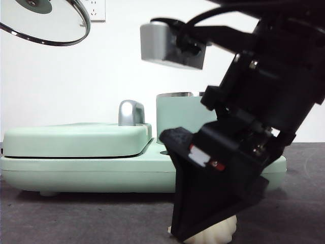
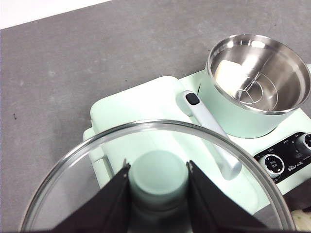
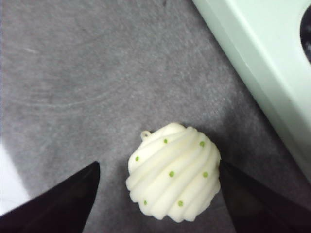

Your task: Put the buns in a small steamer

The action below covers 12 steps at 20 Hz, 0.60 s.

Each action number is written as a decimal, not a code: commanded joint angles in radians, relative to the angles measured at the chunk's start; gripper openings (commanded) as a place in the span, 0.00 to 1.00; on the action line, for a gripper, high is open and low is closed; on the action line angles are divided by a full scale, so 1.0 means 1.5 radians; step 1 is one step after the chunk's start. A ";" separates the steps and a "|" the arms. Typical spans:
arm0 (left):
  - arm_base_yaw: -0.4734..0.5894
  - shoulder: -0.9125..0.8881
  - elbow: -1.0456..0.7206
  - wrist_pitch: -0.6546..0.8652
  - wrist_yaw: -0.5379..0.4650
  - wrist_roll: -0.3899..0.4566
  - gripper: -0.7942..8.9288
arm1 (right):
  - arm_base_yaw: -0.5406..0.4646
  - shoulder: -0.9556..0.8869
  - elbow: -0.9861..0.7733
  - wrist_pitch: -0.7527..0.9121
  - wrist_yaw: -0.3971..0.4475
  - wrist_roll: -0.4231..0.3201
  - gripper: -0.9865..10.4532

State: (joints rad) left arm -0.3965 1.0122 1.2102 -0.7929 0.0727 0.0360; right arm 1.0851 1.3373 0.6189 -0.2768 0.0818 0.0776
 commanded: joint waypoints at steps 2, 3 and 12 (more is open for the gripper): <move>-0.001 0.000 0.010 0.015 -0.002 -0.001 0.09 | -0.005 0.015 0.002 0.004 0.004 0.039 0.42; -0.001 0.000 0.010 0.015 -0.002 -0.001 0.09 | -0.011 0.016 0.002 0.004 0.003 0.046 0.42; -0.001 0.000 0.010 0.015 -0.002 0.000 0.09 | -0.032 0.016 0.002 0.004 -0.055 0.063 0.29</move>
State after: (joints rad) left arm -0.3965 1.0122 1.2102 -0.7929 0.0727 0.0364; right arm 1.0264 1.3445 0.6189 -0.2764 0.0029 0.1509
